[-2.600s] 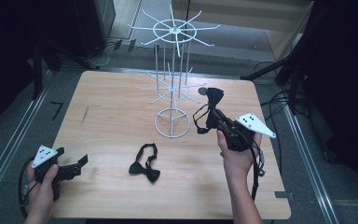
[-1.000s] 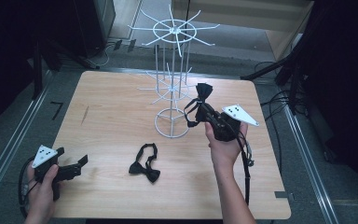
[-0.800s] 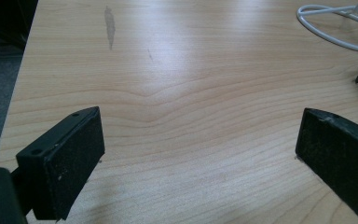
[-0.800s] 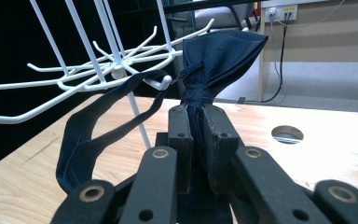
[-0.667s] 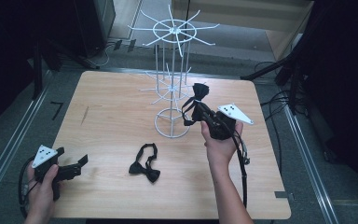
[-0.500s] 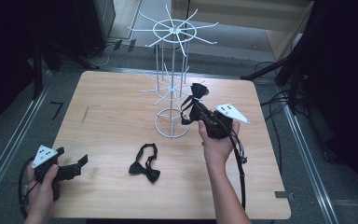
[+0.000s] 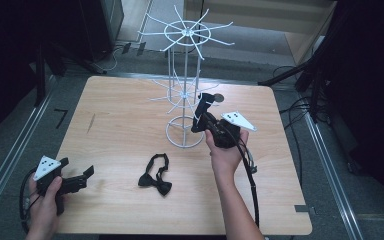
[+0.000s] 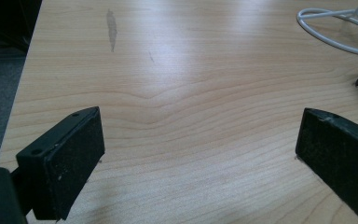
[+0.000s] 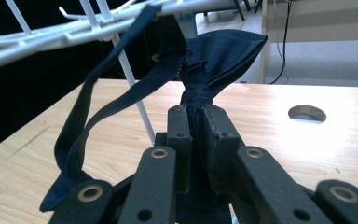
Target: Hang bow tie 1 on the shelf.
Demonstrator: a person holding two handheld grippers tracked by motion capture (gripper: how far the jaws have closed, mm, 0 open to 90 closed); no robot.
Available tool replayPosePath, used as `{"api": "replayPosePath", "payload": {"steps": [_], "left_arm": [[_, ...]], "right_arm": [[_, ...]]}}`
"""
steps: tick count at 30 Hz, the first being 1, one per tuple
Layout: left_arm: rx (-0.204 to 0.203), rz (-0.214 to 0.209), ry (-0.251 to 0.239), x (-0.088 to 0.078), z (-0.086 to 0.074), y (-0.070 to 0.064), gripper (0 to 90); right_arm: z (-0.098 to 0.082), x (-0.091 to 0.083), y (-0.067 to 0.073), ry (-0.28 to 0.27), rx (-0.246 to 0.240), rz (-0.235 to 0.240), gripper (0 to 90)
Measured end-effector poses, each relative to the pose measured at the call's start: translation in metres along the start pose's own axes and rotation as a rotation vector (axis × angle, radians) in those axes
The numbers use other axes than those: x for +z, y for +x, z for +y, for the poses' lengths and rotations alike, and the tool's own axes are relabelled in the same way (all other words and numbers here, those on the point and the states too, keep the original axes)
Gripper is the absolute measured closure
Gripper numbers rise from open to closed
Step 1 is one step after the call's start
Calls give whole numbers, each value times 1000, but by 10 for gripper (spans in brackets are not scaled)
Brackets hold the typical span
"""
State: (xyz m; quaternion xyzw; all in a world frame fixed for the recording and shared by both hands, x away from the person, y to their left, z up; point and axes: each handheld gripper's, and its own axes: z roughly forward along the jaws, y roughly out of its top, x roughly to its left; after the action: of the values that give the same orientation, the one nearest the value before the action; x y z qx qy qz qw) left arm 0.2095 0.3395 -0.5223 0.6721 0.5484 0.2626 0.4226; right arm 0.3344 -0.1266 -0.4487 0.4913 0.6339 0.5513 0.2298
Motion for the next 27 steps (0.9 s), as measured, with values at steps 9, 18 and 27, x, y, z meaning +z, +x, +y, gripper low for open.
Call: {"api": "replayPosePath", "payload": {"steps": [9, 18, 27], "left_arm": [[-2, -3, -1, 1, 0, 0, 15], [-9, -3, -3, 1, 0, 0, 15], [-4, 1, 5, 1, 1, 0, 15]], "right_arm": [[-15, -1, -9, 28, -18, 12, 751], [-27, -18, -24, 26, -21, -1, 521], [-38, -39, -33, 35, -36, 8, 342]]}}
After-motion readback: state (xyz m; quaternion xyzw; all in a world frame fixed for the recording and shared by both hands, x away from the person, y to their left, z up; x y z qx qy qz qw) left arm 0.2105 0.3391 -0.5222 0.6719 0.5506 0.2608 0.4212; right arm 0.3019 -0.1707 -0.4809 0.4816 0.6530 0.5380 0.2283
